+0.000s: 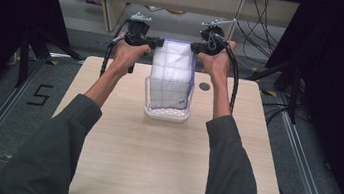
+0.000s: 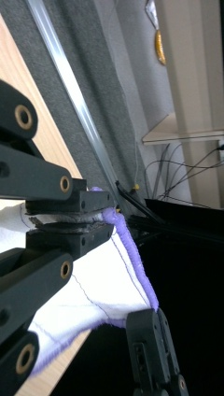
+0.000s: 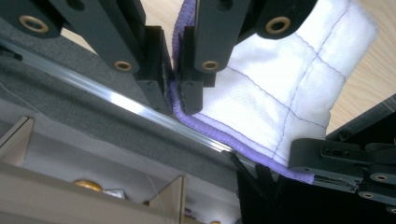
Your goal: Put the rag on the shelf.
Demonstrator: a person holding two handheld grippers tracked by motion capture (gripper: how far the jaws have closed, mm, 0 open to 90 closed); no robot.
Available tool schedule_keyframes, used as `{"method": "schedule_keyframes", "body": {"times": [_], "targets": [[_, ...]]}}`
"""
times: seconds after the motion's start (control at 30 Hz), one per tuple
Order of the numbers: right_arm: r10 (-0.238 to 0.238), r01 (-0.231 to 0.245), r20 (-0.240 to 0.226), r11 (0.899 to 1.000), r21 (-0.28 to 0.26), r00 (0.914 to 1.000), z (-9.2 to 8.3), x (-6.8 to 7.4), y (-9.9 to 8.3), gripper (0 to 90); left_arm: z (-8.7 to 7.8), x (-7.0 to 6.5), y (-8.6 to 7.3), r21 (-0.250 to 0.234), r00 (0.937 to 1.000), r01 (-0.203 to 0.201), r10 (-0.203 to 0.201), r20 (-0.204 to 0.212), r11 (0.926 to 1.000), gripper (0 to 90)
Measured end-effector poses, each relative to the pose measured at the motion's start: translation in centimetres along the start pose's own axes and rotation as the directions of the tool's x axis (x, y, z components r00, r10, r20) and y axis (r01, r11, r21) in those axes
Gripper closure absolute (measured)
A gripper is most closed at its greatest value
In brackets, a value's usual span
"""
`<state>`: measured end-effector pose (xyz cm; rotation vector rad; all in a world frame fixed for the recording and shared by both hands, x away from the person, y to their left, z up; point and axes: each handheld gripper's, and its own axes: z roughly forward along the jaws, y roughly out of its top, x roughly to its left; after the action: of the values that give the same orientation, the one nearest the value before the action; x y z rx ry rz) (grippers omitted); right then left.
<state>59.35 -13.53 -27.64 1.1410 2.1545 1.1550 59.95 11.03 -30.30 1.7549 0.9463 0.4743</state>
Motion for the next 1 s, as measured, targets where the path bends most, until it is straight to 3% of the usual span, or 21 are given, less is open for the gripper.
{"method": "schedule_keyframes", "body": {"times": [0.07, 0.17, 0.3, 0.37, 0.43, 0.47, 0.53, 0.73, 0.8, 0.87, 0.9, 1.0], "targets": [[0.018, -0.018, -0.002, 1.000, 0.008, 0.9998, 0.6, -0.1, -0.2, 84.2, 0.5, 0.3, -0.5, 0.007, 1.0000, 0.008, -0.008, -0.003, 0.9999, 83.6], [-0.004, 0.004, 0.020, 0.999, 0.033, 0.9998, 1.5, -0.1, -0.5, 84.0, 1.0, 0.3, -1.2, 0.027, 0.9998, -0.007, 0.007, -0.019, 0.9996, 83.7], [-0.005, 0.002, 0.040, 0.998, 0.064, 0.9992, 2.5, 0.1, -1.1, 83.6, 1.3, 0.6, -2.0, 0.051, 0.9999, 0.012, -0.012, -0.003, 0.9986, 83.5], [0.026, -0.029, 0.038, 0.996, 0.084, 0.9989, 3.2, 0.0, -1.7, 83.3, 1.5, 0.7, -2.4, 0.072, 0.9999, 0.014, -0.014, -0.002, 0.9973, 83.0], [0.014, -0.018, 0.037, 0.996, 0.092, 0.9992, 3.5, -0.2, -2.0, 83.1, 1.6, 0.8, -2.6, 0.085, 0.9999, 0.014, -0.014, 0.003, 0.9963, 82.7], [0.017, -0.022, 0.044, 0.993, 0.114, 0.9989, 4.1, -0.3, -2.7, 83.0, 1.7, 0.8, -2.9, 0.119, 1.0000, 0.006, -0.007, 0.005, 0.9929, 82.8], [0.031, -0.036, 0.038, 0.991, 0.128, 0.9988, 4.5, -0.4, -3.2, 82.8, 1.9, 0.9, -3.2, 0.141, 0.9999, 0.004, -0.005, 0.009, 0.9900, 82.8], [0.072, -0.076, 0.028, 0.983, 0.165, 0.9970, 5.3, -0.7, -4.1, 80.8, 2.2, 0.9, -4.0, 0.168, 0.9995, 0.019, -0.023, 0.021, 0.9856, 83.5], [0.060, -0.064, 0.028, 0.982, 0.178, 0.9978, 5.6, -0.9, -4.4, 79.5, 2.4, 1.1, -4.8, 0.198, 0.9992, 0.031, -0.035, 0.018, 0.9796, 83.4], [0.089, -0.094, 0.034, 0.978, 0.188, 0.9954, 5.7, -0.9, -4.7, 77.9, 2.4, 1.4, -5.1, 0.205, 0.9987, 0.044, -0.048, 0.015, 0.9779, 82.9], [0.083, -0.087, 0.029, 0.978, 0.191, 0.9961, 5.8, -1.1, -4.8, 75.8, 2.4, 1.6, -5.3, 0.207, 0.9986, 0.046, -0.051, 0.018, 0.9772, 82.6], [0.084, -0.091, 0.043, 0.977, 0.194, 0.9955, 5.9, -1.6, -5.2, 71.9, 2.2, 1.9, -5.6, 0.211, 0.9970, 0.072, -0.076, 0.013, 0.9749, 75.7]]}}
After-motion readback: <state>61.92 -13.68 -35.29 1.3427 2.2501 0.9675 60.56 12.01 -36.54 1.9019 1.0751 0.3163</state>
